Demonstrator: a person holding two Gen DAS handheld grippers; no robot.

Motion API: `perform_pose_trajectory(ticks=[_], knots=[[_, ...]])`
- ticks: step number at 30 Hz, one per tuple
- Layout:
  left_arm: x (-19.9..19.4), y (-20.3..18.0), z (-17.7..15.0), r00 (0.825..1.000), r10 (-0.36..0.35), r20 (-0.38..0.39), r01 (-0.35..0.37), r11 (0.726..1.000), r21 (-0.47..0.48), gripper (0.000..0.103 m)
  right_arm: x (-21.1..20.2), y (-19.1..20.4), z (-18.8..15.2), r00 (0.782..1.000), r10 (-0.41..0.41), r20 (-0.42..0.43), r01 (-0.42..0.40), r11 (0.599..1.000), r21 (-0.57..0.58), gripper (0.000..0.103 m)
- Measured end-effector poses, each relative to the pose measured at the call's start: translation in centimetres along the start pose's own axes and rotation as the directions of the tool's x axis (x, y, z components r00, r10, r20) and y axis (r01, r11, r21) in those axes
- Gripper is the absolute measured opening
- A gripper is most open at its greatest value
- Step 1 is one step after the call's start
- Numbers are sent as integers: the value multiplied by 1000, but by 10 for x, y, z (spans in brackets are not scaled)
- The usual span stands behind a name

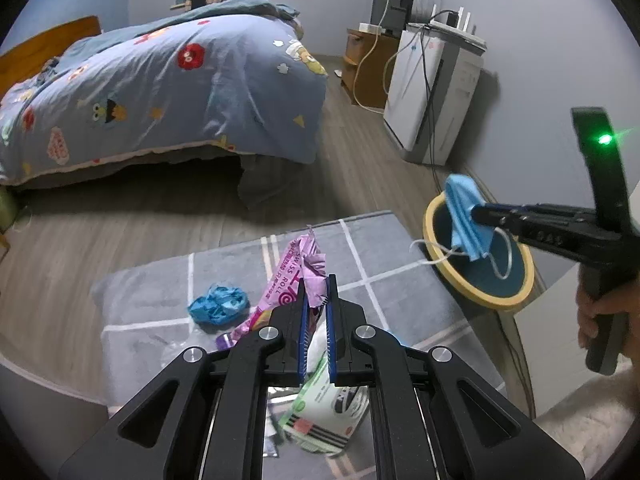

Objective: Collect trash
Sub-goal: 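Grasp the blue face mask with the right gripper and lift it, then drop the pink wrapper into the bin with the left gripper while the right drops the mask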

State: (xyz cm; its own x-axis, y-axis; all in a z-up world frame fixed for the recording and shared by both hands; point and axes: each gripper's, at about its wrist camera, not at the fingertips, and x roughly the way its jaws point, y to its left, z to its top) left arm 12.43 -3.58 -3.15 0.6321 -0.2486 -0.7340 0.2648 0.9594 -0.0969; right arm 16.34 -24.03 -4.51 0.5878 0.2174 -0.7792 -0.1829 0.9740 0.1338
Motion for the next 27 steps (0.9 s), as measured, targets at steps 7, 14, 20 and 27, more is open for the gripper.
perform_pose_trajectory(ticks=[7, 14, 20, 27], knots=[[17, -19, 5, 1000, -1, -14, 2, 999, 36, 7, -2, -29, 1, 1000, 13, 0, -13, 999, 41, 11], [33, -42, 4, 999, -16, -37, 19, 996, 85, 7, 3, -52, 1, 999, 20, -32, -18, 998, 65, 11], [36, -68, 3, 997, -59, -40, 63, 990, 128, 7, 6, -88, 0, 998, 10, -57, -3, 992, 130, 11], [41, -114, 12, 992, -126, -23, 128, 973, 191, 7, 9, -151, -10, 994, -97, -55, 108, 956, 273, 11]])
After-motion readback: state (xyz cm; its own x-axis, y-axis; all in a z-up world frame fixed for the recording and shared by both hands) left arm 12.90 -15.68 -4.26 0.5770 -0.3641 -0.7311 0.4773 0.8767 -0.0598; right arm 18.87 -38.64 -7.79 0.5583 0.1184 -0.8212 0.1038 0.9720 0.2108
